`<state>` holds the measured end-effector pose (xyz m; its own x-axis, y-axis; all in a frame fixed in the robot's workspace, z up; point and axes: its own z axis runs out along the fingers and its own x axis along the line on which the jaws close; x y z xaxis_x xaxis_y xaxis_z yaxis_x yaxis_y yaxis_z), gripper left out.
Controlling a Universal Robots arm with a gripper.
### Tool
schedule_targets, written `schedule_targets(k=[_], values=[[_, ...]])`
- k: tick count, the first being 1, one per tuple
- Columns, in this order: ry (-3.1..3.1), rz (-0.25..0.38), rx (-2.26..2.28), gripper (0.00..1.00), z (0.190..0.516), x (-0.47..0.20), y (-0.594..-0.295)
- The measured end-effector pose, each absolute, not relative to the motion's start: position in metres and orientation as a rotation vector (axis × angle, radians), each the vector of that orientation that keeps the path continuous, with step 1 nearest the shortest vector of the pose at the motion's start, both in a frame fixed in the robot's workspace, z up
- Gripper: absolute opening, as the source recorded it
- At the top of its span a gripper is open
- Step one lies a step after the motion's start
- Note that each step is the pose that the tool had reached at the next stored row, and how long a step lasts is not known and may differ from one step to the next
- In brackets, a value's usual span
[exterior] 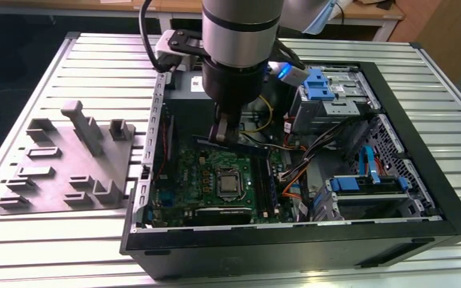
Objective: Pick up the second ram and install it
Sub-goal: 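Insert the second ram into the second slot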
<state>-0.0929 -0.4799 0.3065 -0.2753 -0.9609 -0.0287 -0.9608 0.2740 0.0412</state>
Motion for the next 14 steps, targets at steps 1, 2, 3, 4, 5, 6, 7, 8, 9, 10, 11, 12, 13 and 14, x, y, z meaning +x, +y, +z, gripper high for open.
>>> schedule_targets(k=[1, 2, 3, 4, 5, 6, 7, 8, 9, 10, 11, 12, 13, 14], values=[[-2.523, -0.079, 1.868, 0.11, 0.3064, -0.0929, -0.4799], [-2.542, -0.079, 1.843, 0.11, 0.3063, -0.0929, -0.4799], [-2.558, -0.079, 1.821, 0.11, 0.3061, -0.0929, -0.4799], [-2.575, -0.079, 1.798, 0.11, 0.306, -0.0929, -0.4799], [-2.592, -0.079, 1.775, 0.11, 0.306, -0.0929, -0.4799], [-2.608, -0.079, 1.752, 0.11, 0.3059, -0.0929, -0.4799], [-2.624, -0.079, 1.728, 0.11, 0.3058, -0.0929, -0.4799], [-2.64, -0.079, 1.705, 0.11, 0.3057, -0.0929, -0.4799], [-2.655, -0.079, 1.681, 0.11, 0.3056, -0.0929, -0.4799], [-2.672, -0.079, 1.655, 0.11, 0.3055, -0.0929, -0.4799], [-2.687, -0.079, 1.632, 0.11, 0.3054, -0.0929, -0.4799], [-2.702, -0.079, 1.608, 0.11, 0.3052, -0.0929, -0.4799], [-2.717, -0.079, 1.584, 0.11, 0.3051, -0.0929, -0.4799], [-2.731, -0.079, 1.559, 0.11, 0.305, -0.0929, -0.4799]])
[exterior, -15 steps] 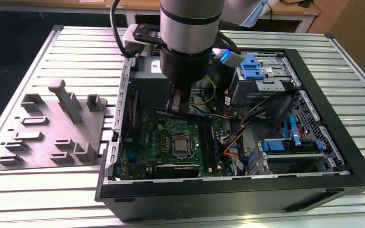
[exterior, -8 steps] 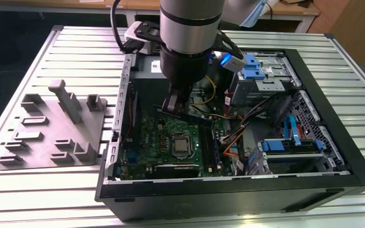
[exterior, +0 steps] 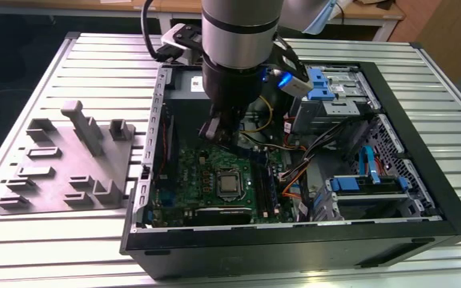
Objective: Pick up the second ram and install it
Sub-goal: 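Insert the second ram into the second slot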
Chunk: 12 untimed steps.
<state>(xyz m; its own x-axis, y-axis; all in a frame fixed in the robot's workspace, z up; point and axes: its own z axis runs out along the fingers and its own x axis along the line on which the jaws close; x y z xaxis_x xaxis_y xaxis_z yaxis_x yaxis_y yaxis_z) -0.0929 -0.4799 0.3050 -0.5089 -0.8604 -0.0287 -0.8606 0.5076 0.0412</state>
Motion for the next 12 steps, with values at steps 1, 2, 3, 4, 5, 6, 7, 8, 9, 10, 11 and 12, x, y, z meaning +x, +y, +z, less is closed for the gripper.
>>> schedule_targets(k=[1, 2, 3, 4, 5, 6, 7, 8, 9, 10, 11, 12], values=[[2.737, 0.078, -1.53, 0.11, 0.3048, -0.0929, -0.4799], [2.75, 0.078, -1.505, 0.11, 0.3047, -0.0929, -0.4799], [2.763, 0.078, -1.48, 0.11, 0.3046, -0.0929, -0.4799], [2.777, 0.078, -1.453, 0.11, 0.3044, -0.0929, -0.4799], [2.79, 0.078, -1.427, 0.11, 0.3043, -0.0929, -0.4799], [2.802, 0.078, -1.402, 0.11, 0.3042, -0.0929, -0.4799], [2.814, 0.078, -1.377, 0.11, 0.304, -0.0929, -0.4799], [2.826, 0.078, -1.351, 0.11, 0.3039, -0.0929, -0.4799], [2.838, 0.077, -1.325, 0.11, 0.3038, -0.0929, -0.4799], [2.849, 0.077, -1.3, 0.11, 0.3037, -0.0929, -0.4799], [2.861, 0.077, -1.272, 0.11, 0.3035, -0.0929, -0.4799], [2.872, 0.077, -1.246, 0.11, 0.3034, -0.0929, -0.4799]])
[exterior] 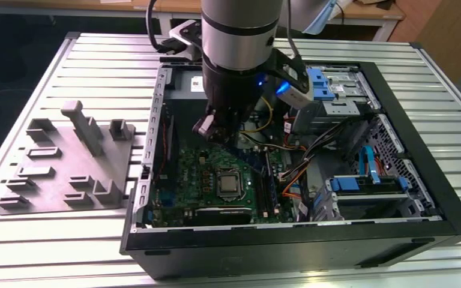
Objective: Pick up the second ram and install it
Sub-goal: 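Insert the second ram into the second slot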
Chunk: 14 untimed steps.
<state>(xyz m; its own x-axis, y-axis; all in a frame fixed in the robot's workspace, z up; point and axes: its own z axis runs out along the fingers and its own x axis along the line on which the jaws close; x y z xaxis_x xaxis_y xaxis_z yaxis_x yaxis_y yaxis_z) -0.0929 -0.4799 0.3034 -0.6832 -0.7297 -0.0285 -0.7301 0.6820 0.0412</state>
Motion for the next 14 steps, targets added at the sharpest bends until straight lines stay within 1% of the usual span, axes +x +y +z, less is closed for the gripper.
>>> schedule_targets(k=[14], values=[[3.001, 0.074, -0.869, 0.11, 0.3014, -0.0929, -0.4799]])
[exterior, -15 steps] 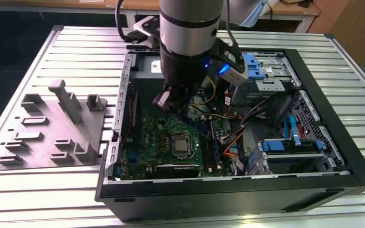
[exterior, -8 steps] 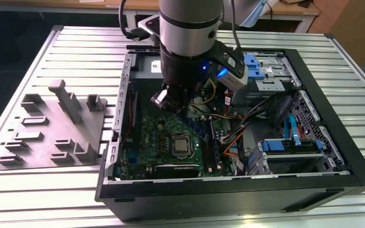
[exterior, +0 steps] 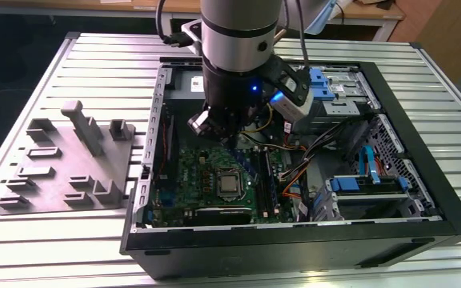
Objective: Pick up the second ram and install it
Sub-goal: 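Insert the second ram into the second slot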
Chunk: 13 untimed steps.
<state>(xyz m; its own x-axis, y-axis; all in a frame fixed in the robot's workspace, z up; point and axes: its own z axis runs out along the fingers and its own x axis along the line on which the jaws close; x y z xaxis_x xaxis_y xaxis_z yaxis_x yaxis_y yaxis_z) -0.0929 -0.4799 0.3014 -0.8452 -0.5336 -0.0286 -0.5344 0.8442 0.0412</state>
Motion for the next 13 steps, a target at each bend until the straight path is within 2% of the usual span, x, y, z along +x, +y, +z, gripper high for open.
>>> schedule_targets(k=[13], values=[[3.085, 0.07, -0.453, 0.11, 0.2994, -0.0929, -0.4799]])
